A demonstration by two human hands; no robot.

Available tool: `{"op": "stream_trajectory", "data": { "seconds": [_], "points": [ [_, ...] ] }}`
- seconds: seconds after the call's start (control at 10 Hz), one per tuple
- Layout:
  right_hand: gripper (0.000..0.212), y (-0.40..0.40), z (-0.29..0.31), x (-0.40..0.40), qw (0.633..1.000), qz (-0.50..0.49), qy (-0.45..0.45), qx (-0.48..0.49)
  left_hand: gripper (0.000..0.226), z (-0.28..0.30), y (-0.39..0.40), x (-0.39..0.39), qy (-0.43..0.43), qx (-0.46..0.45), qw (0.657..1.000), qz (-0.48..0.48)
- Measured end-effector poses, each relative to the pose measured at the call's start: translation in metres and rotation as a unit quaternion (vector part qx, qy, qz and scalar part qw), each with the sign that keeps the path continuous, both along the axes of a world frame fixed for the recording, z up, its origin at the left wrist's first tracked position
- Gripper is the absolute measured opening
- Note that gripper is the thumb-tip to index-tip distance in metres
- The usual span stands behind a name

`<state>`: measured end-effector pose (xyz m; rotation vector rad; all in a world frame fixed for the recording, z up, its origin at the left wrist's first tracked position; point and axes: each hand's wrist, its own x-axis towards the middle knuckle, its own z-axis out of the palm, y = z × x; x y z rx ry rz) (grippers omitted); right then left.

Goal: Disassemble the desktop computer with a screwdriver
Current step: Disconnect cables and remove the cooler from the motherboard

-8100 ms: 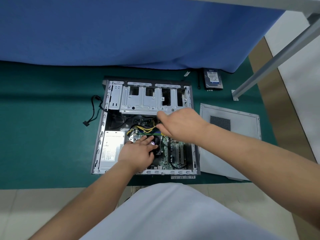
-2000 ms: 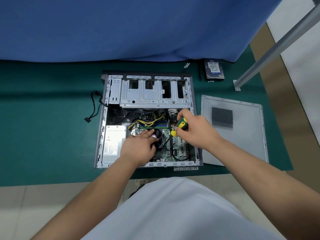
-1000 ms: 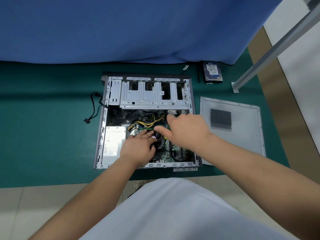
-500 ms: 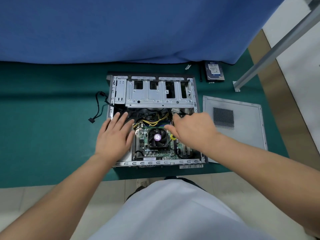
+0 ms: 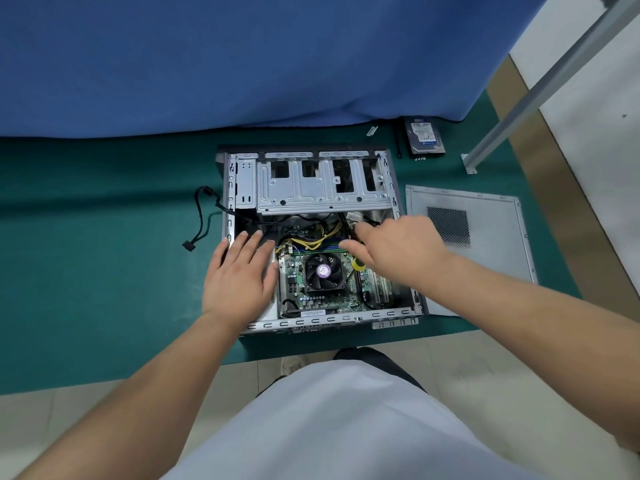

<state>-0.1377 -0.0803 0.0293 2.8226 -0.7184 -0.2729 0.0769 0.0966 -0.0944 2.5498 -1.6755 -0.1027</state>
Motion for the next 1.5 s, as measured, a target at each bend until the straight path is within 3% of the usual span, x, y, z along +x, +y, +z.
{"op": "stream_trajectory", "data": {
  "seconds": [0.1,0.2,0.4,0.6,0.7,0.9,1.1,1.3,1.5],
  "points": [
    [0.033,-0.005,0.0,-0.004,0.989,0.124,0.026,0.082,0.056,-0.001,0.0,0.0,0.001,-0.003,1.0,0.0],
    [0.031,-0.006,0.006,-0.005,0.977,0.165,0.025,0.136,0.056,-0.002,0.0,0.0,-0.001,-0.006,1.0,0.0],
    [0.06,0.014,-0.001,0.001,0.999,-0.048,-0.01,0.005,0.057,-0.003,0.0,-0.001,-0.006,-0.006,1.0,0.0],
    [0.028,0.002,0.005,0.001,0.982,0.133,0.025,0.134,0.055,-0.005,0.0,0.0,-0.007,-0.007,1.0,0.003],
    [0.032,-0.002,0.01,-0.001,0.978,0.104,0.017,0.182,0.054,-0.005,0.0,0.001,-0.005,-0.008,1.0,0.003],
    [0.059,0.014,-0.005,0.004,0.999,-0.043,-0.022,-0.004,0.052,-0.005,-0.001,0.001,-0.003,-0.017,1.0,-0.001],
    [0.039,0.0,0.001,-0.001,0.986,0.108,-0.004,0.126,0.051,-0.005,-0.001,0.001,-0.004,-0.018,1.0,0.001],
    [0.06,0.008,-0.008,-0.003,0.998,-0.044,-0.04,-0.014,0.051,-0.005,-0.001,0.001,-0.001,-0.014,1.0,0.002],
    [0.034,-0.004,0.001,-0.005,0.981,0.146,-0.001,0.125,0.052,-0.005,-0.002,0.001,0.002,-0.019,1.0,0.0]
  ]
}}
